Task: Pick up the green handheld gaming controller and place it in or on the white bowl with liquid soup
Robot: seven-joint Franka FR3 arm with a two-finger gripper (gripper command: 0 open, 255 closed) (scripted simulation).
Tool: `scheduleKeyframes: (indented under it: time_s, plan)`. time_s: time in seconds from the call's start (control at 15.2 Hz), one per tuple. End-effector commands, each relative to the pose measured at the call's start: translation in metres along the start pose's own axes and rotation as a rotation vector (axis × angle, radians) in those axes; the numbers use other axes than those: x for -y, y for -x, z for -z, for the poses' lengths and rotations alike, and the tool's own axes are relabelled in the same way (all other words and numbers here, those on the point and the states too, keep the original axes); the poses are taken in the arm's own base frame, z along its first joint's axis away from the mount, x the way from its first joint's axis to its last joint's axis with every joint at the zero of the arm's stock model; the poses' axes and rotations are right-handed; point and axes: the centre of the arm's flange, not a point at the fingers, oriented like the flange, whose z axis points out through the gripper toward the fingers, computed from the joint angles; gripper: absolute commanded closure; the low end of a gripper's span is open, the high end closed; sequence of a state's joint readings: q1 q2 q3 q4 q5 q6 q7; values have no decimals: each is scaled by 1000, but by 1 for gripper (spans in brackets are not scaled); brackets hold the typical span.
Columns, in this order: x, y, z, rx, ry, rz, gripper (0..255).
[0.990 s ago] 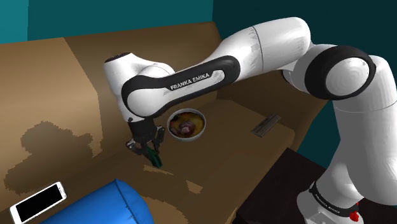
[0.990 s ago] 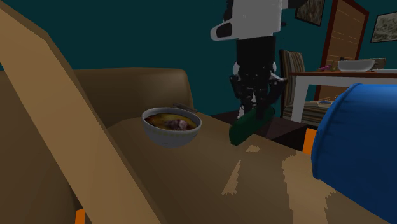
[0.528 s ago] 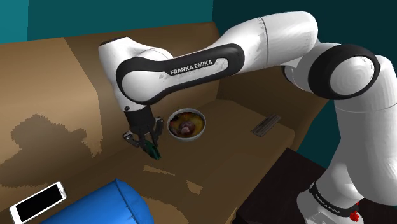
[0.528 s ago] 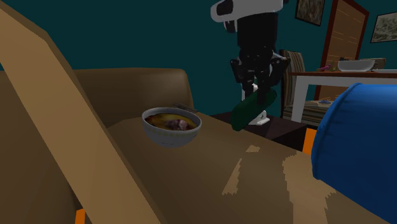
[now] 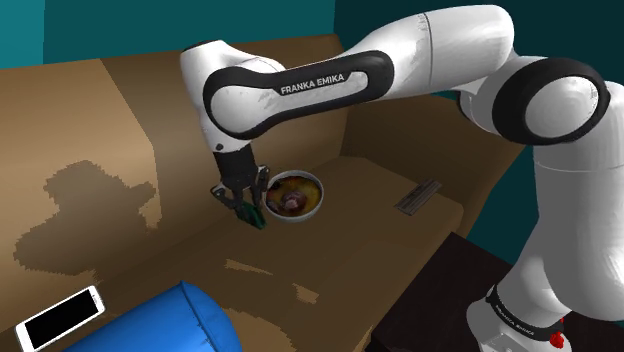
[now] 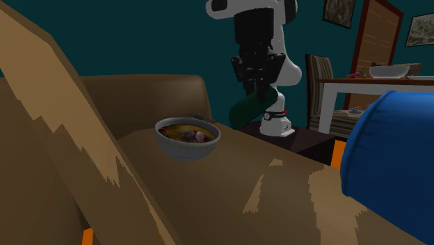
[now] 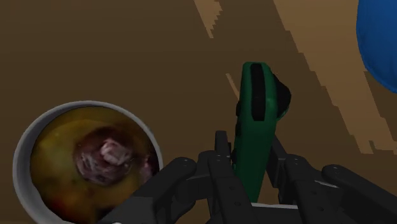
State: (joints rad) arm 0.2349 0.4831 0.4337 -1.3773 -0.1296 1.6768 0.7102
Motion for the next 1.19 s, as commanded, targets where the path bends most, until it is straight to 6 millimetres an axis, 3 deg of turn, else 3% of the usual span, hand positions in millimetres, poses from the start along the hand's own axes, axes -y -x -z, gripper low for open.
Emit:
scheduleKeyframes:
  time_s: [0.0,0.99,1.12]
  plan:
    - [-24,-10,0,0,0,1,255]
    - [-213,-89,5,0,0,1,255]
    - [-212,-91,-5,0,0,1,255]
